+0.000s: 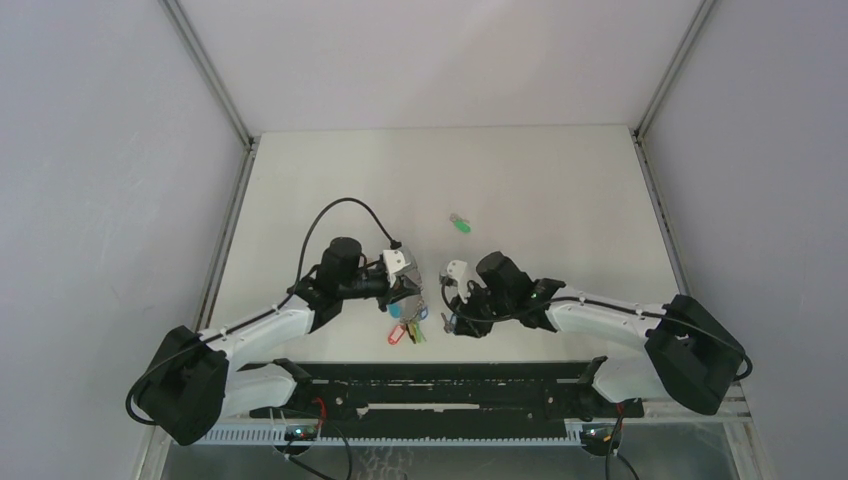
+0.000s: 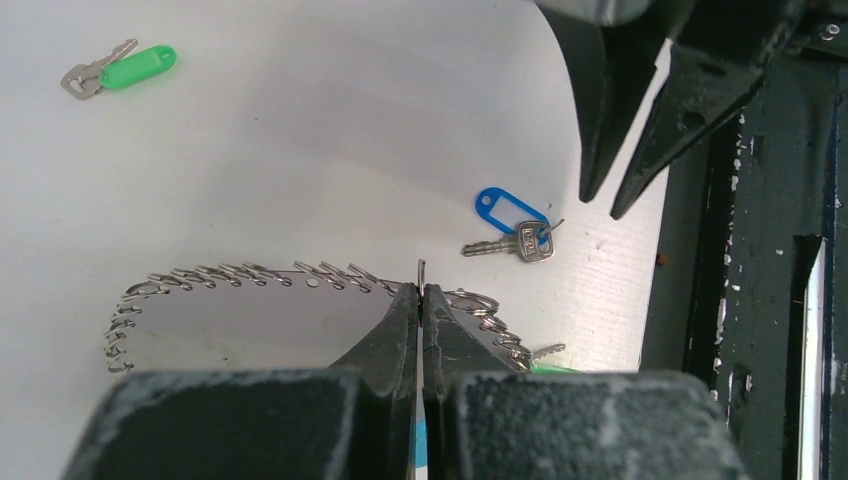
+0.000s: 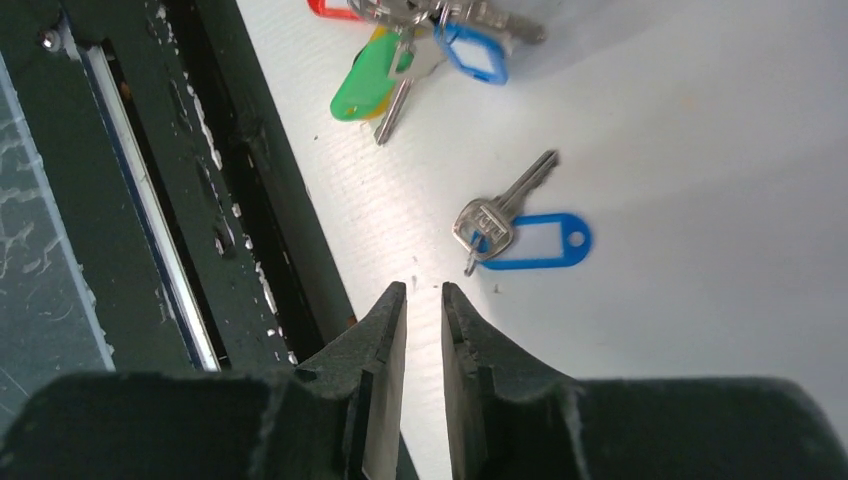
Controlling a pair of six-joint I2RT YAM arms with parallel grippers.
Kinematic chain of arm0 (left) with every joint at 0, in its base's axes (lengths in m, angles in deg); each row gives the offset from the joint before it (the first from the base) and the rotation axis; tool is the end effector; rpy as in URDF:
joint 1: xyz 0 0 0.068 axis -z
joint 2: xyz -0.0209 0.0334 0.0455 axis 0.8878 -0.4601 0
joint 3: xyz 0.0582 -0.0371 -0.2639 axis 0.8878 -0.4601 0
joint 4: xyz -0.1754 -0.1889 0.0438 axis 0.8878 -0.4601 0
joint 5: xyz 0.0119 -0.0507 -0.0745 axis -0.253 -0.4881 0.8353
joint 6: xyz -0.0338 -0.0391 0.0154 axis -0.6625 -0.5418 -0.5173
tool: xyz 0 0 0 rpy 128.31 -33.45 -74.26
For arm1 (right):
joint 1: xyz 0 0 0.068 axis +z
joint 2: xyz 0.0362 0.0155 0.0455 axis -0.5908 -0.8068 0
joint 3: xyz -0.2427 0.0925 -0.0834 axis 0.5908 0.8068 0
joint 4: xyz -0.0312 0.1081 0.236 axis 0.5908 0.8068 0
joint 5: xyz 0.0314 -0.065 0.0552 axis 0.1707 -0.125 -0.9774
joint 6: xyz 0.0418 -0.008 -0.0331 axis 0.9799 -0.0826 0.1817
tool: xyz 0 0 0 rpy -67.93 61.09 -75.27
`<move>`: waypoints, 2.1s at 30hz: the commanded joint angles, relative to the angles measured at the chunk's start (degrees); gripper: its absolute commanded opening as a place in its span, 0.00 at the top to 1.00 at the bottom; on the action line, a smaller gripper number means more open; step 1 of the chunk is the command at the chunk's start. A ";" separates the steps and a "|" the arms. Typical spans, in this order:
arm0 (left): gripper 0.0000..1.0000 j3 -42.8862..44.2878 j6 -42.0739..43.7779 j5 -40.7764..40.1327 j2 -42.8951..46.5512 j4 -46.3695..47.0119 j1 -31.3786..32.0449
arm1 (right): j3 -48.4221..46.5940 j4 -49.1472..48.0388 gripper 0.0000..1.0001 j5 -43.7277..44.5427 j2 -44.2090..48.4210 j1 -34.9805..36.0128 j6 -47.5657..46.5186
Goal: Put the keys on the keyring
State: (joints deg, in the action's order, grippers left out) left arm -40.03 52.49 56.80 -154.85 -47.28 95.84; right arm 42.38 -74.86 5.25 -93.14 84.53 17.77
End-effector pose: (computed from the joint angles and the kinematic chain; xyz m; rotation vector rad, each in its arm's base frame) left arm 0.1824 -0.1450 0.1995 1.2002 1.6897 -0.8604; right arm 0.1546 0.1967 0.1828 -1.2746 2.1568 0.8876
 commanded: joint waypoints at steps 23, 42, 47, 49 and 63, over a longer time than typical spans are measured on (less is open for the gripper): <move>1.00 1.23 -1.31 0.19 1.40 4.22 -0.45 | 20.89 -39.89 0.82 15.92 -1.61 9.46 4.24; 1.00 1.19 -1.26 0.90 1.54 4.25 -0.45 | 20.09 -40.63 1.00 17.87 -3.58 9.52 2.96; 1.00 1.17 -1.26 0.81 1.77 4.24 -0.45 | 19.18 -36.51 1.00 18.62 -0.38 9.53 2.95; 1.00 1.27 -1.27 0.80 1.74 4.29 -0.45 | 18.61 -33.34 1.00 19.73 2.64 9.49 3.38; 1.00 1.35 -1.07 0.82 1.94 3.98 -0.45 | 10.47 7.60 1.00 28.16 25.53 9.32 26.37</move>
State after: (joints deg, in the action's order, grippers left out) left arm -40.03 51.90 56.39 -154.64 -46.48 95.77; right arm 56.92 -83.10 29.99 -72.77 93.62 32.96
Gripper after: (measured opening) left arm 0.009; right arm 0.003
